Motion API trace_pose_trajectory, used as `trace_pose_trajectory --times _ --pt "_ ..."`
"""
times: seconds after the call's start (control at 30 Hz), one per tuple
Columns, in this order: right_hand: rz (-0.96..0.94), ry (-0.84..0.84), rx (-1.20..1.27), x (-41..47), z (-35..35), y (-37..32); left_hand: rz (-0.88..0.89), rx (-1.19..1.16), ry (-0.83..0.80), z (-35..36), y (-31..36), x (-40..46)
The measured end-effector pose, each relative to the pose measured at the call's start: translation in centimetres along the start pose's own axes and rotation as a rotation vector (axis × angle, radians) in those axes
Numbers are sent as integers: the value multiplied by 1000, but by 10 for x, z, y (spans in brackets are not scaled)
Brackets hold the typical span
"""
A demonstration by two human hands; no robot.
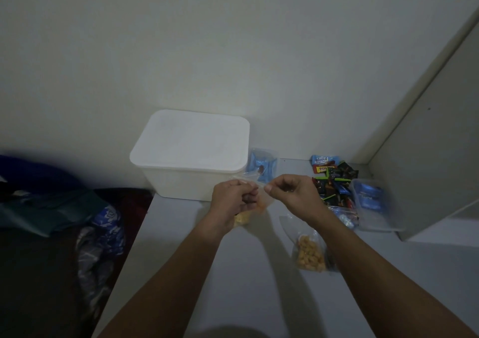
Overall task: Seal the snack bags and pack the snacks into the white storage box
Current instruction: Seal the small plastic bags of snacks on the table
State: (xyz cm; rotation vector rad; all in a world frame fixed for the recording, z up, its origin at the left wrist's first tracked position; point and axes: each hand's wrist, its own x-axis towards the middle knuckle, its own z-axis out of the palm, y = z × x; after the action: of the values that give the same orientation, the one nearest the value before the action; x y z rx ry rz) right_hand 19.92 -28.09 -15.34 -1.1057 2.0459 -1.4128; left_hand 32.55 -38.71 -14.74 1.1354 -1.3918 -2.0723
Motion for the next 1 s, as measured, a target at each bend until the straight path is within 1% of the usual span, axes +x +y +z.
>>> trace_pose_trajectory --times 0.13,0.23,0.37,0.43,0.5,0.53,0.6,0.67,0.77,0.83,0.9,1.0 --pt "114 -13 49 4 2 3 60 94 11 0 -5 -1" --pt "179 -33 64 5 3 5 72 138 20 -1 -9 0" --pt "209 -74 73 6 5 8 -16 84 35 -3 -11 0" --pt "208 -102 54 6 4 9 -40 43 121 -6 -14 2" --pt "212 -138 36 7 1 10 26 141 249 -12 -22 8" --pt "218 -159 27 8 -1 10 64 213 257 -16 -27 9" --pt "234 -196 17 10 -3 12 94 293 177 -21 -35 11" --pt "257 -196 13 12 -3 16 72 279 135 -25 -45 14" --pt "283 -156 12 13 4 25 -24 190 197 -29 -58 19" --pt "264 -157 -51 14 12 33 -92 154 239 -30 -64 22" --pt "257 -129 -134 18 21 43 -133 149 278 -31 -68 26" --pt "331 -50 -151 26 32 49 -147 199 324 -34 -73 31"
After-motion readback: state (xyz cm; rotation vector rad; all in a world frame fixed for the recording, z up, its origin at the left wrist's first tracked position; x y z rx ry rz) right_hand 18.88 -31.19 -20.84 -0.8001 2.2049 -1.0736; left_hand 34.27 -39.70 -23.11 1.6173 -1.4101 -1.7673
